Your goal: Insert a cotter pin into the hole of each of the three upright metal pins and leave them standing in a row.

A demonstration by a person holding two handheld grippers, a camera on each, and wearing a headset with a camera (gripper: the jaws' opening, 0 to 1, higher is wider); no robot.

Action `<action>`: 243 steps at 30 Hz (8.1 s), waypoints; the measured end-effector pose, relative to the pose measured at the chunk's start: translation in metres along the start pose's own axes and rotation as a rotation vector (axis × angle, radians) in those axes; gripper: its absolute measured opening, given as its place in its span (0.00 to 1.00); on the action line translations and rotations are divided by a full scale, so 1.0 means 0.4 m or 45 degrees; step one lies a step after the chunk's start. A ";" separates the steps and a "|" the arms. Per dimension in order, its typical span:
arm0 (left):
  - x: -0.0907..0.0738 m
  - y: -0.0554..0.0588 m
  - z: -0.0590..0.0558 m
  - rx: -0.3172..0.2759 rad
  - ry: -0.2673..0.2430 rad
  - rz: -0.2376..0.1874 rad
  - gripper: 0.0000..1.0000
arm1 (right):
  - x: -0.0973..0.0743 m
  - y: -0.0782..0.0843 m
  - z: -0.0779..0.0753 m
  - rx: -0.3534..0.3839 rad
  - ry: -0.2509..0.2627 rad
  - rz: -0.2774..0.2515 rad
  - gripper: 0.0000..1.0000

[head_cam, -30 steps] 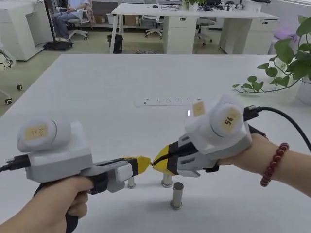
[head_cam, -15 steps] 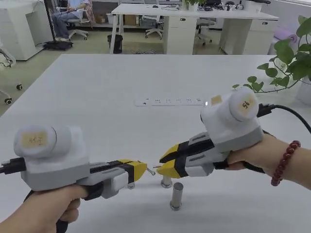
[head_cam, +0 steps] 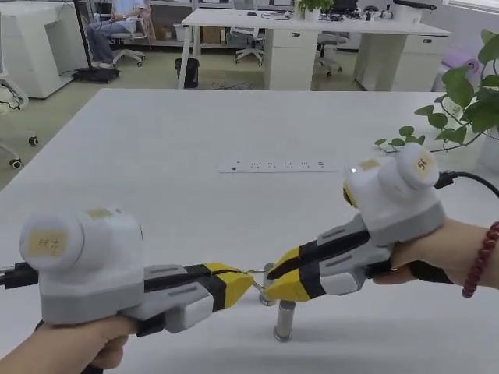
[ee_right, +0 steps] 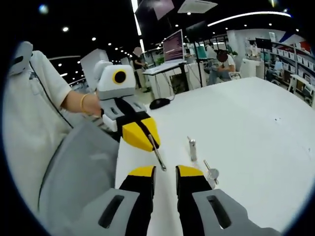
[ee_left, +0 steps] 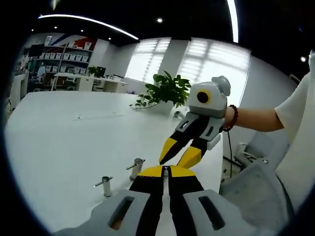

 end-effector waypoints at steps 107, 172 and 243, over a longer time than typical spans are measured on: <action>0.123 0.146 0.051 0.239 -0.154 0.218 0.27 | -0.072 0.206 -0.087 -0.440 0.022 0.635 0.03; 0.188 0.172 0.079 0.286 -0.053 0.275 0.11 | -0.044 0.200 -0.129 -0.718 -0.063 0.704 0.03; 0.187 0.180 0.081 0.279 -0.008 0.277 0.12 | -0.034 0.188 -0.107 -0.702 -0.088 0.688 0.03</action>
Point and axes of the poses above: the centre of the closed fingertips' face, and the gripper's own axes: x roughly forward along the fingers, z roughly to its left, y roughly out of its underside, the point moved 2 cm from there along -x, roughly backward along the fingers, and after that the axes turned 11 degrees about y, right-handed, at the moved point
